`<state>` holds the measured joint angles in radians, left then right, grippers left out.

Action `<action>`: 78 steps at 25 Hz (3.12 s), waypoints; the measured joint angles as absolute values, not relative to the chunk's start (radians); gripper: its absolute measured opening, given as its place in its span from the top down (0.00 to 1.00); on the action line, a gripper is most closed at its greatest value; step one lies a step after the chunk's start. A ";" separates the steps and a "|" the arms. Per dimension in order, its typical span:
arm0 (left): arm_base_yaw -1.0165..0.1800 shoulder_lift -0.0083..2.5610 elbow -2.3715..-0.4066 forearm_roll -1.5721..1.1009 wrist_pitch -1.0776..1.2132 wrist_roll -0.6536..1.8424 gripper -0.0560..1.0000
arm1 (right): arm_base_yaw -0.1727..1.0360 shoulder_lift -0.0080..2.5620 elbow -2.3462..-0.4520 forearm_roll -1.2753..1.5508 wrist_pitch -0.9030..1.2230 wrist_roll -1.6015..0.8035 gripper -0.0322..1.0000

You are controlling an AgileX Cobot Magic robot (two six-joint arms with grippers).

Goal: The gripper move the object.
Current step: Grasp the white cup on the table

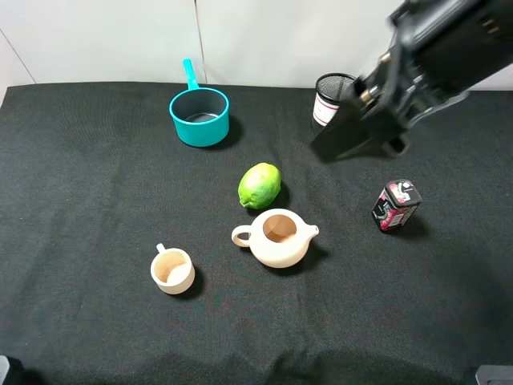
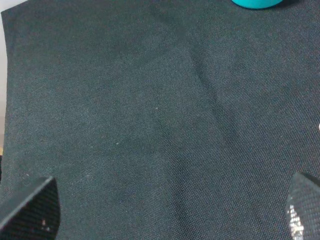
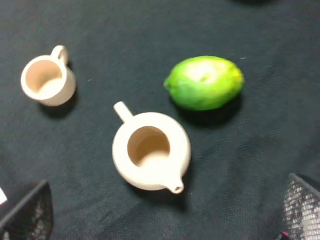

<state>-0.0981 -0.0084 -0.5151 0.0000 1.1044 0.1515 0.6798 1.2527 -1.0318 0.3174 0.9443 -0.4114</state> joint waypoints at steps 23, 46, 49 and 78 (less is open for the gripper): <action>-0.098 -0.008 -0.515 0.000 1.104 0.151 0.04 | 1.114 1.623 -1.266 0.133 0.920 -0.336 0.30; -0.098 -0.008 -0.515 0.000 1.104 0.151 0.04 | 1.215 1.882 -1.288 0.150 0.747 -0.359 0.30; -0.098 -0.008 -0.515 0.000 1.104 0.151 0.04 | 1.215 1.911 -1.288 0.152 0.717 -0.359 0.30; -0.098 -0.008 -0.515 0.000 1.104 0.151 0.04 | 1.180 2.117 -1.289 0.114 0.575 -0.359 0.30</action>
